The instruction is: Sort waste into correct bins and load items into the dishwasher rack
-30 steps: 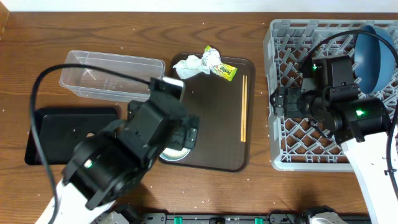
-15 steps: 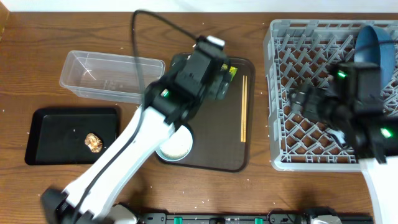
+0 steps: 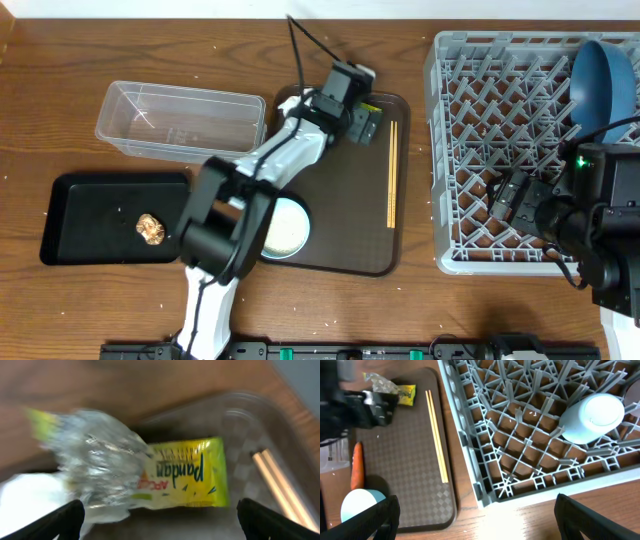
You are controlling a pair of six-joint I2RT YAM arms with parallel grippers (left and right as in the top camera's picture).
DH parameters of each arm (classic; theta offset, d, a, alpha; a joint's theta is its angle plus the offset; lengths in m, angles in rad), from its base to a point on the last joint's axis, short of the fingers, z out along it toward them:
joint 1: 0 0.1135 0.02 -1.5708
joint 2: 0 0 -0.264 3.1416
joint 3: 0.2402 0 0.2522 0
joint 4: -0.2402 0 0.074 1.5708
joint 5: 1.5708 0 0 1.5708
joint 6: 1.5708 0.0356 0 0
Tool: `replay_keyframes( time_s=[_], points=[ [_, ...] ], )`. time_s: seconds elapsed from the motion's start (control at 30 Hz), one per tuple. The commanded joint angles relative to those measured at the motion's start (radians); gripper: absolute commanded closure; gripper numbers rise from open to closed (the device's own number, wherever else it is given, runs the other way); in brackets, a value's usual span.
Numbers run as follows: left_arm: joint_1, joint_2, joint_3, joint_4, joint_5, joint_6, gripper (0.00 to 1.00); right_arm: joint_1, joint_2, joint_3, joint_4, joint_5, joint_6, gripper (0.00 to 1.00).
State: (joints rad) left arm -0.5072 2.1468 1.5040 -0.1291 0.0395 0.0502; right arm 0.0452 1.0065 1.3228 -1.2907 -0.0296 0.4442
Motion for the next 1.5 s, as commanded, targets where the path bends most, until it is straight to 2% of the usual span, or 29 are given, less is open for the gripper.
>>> replay_keyframes(
  time_s=[0.0,0.23,0.27,0.3,0.33,0.4,0.43,0.47,0.67,0.7,0.77,0.8,0.9,1.17,1.33,1.4,1.47],
  points=[
    [0.0,0.053,0.005,0.037,0.022,0.032,0.02,-0.009,0.01,0.005,-0.004,0.007,0.003,0.09],
    [-0.003,0.122,0.005,0.053,0.026,0.032,0.02,-0.008,0.049,0.005,-0.003,0.007,0.004,0.09],
    [-0.003,0.126,0.005,0.056,0.026,0.032,0.2,-0.008,0.063,0.005,-0.003,0.007,0.004,0.09],
    [-0.003,0.126,0.005,0.056,0.029,0.032,0.25,-0.008,0.071,0.005,-0.003,0.007,0.004,0.09],
    [-0.003,0.126,0.005,0.055,0.029,0.032,0.35,-0.008,0.078,0.005,-0.003,0.007,0.004,0.09],
    [-0.003,0.114,0.006,0.04,0.029,0.032,0.67,-0.008,0.092,0.005,-0.004,0.007,0.003,0.09],
    [-0.003,0.104,0.006,0.029,0.029,0.032,0.89,-0.008,0.097,0.005,-0.004,0.007,0.003,0.09],
    [-0.003,0.085,0.006,0.008,0.028,0.032,0.94,-0.008,0.101,0.005,-0.003,0.007,0.003,0.09],
    [-0.004,-0.084,0.006,-0.112,0.029,0.032,0.94,-0.008,0.105,0.005,-0.004,0.007,0.003,0.09],
    [-0.005,-0.101,0.006,-0.099,0.028,0.04,0.89,-0.008,0.106,0.005,-0.003,0.007,0.003,0.09],
    [-0.005,-0.108,0.006,-0.058,0.029,0.047,0.57,-0.008,0.106,0.005,-0.003,0.007,0.003,0.09],
    [-0.005,-0.103,0.006,-0.039,0.029,0.047,0.48,-0.008,0.106,0.005,-0.004,0.007,0.003,0.09],
    [-0.005,-0.055,0.005,0.023,0.028,0.047,0.38,-0.008,0.106,0.005,-0.01,0.001,0.003,0.09],
    [-0.005,0.097,0.005,0.175,0.028,0.047,0.3,-0.005,0.106,0.005,-0.026,-0.001,0.003,0.1],
    [-0.005,0.133,0.005,0.214,0.029,0.047,0.3,-0.005,0.106,0.005,-0.027,-0.001,0.003,0.1],
    [-0.005,0.142,0.005,0.213,0.029,0.047,0.31,-0.005,0.106,0.005,-0.027,-0.001,0.003,0.1],
    [-0.005,0.15,0.005,0.212,0.029,0.047,0.41,-0.005,0.106,0.005,-0.026,-0.001,0.003,0.1]
  ],
)
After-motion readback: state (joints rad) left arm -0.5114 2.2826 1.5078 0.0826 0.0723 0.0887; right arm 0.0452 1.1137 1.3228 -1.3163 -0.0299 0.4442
